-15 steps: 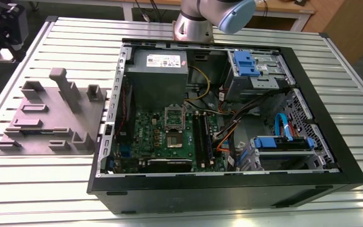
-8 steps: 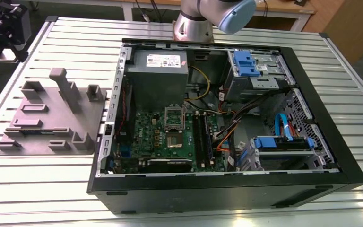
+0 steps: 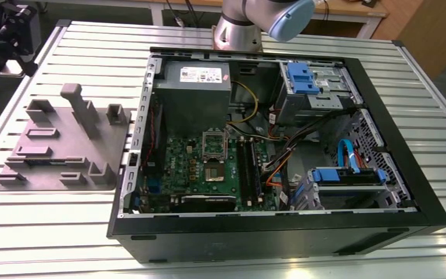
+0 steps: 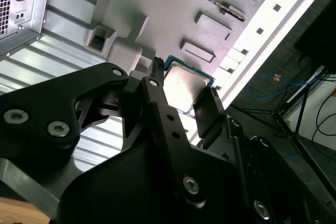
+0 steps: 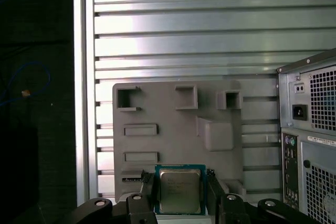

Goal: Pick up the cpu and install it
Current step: 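Pick up the cpu and move it towards the insertion slot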

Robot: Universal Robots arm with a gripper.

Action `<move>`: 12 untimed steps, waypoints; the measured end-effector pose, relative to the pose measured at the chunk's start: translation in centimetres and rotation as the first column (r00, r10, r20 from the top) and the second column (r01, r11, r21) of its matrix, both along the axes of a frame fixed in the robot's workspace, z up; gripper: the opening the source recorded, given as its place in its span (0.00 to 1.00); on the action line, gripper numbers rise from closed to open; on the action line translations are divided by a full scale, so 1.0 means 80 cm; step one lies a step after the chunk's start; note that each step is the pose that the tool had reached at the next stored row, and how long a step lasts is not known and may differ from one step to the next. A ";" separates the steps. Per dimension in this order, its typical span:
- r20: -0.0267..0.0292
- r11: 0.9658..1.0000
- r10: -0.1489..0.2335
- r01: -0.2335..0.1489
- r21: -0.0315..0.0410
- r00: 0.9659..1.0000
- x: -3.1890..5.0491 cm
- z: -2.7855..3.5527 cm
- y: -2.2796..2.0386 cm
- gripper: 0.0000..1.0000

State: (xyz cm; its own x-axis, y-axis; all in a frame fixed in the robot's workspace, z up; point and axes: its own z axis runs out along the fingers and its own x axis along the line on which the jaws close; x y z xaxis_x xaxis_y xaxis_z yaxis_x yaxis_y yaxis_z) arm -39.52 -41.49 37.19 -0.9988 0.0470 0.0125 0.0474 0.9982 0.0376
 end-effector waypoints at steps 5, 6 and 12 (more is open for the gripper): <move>0.000 1.000 0.000 0.000 0.000 1.000 0.000 0.0000 0.0000 0.47; 0.000 1.000 0.000 0.000 0.000 1.000 0.000 0.0000 0.0000 0.47; 0.000 1.000 0.000 0.000 0.000 1.000 0.006 0.0000 0.0000 0.47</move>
State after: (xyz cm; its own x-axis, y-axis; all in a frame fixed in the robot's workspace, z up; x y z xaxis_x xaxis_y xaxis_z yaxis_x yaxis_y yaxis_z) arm -39.08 -41.49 37.18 -0.9988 0.0470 0.0124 0.0474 0.9982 0.0377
